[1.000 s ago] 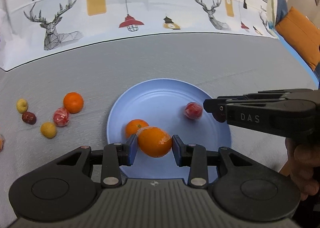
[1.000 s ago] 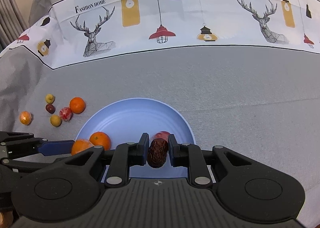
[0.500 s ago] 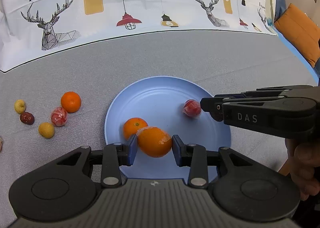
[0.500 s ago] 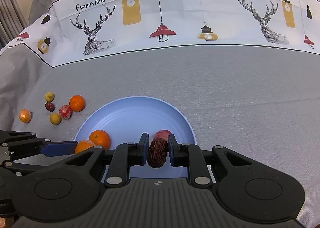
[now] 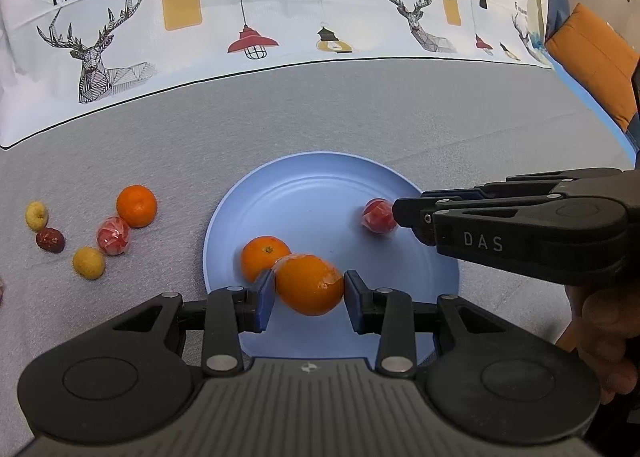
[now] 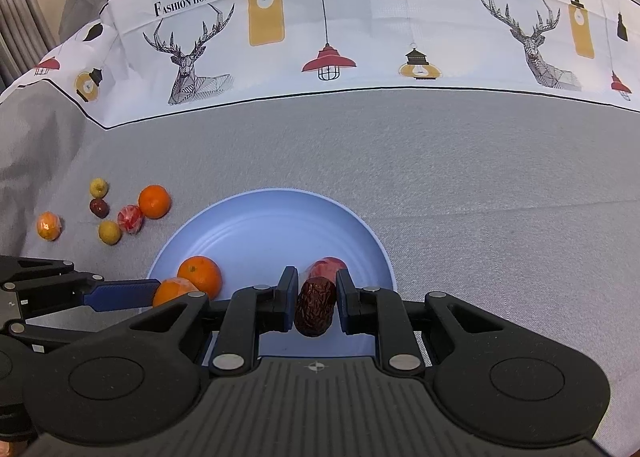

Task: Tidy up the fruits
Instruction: 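Carry the date and orange over the blue plate with both grippers, then open both grippers to release the red date and orange onto the plate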

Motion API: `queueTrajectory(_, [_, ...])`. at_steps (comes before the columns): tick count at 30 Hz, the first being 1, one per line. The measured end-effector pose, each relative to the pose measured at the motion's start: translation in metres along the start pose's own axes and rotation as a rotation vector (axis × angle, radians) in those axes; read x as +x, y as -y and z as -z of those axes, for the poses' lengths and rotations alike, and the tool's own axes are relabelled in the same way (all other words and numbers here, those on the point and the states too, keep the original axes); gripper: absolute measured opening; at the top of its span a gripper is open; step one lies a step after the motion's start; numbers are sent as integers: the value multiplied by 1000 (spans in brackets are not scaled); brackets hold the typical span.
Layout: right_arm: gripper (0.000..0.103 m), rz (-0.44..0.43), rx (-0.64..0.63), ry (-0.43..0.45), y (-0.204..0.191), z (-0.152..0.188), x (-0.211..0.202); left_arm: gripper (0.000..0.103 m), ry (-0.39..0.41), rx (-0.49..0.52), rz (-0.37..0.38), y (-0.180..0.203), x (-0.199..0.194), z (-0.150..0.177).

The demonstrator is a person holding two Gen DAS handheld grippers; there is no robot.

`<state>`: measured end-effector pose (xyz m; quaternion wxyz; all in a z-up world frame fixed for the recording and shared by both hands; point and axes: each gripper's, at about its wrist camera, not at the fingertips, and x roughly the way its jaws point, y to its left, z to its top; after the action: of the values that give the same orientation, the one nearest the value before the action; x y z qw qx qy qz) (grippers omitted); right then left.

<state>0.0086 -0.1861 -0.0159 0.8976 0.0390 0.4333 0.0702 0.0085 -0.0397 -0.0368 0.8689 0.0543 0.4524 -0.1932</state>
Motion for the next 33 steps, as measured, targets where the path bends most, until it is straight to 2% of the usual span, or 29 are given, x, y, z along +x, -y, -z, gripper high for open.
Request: queueTrajectory(33, [21,2,-24,-7,-6,2,2,41,1,12,2,7,-2,-2])
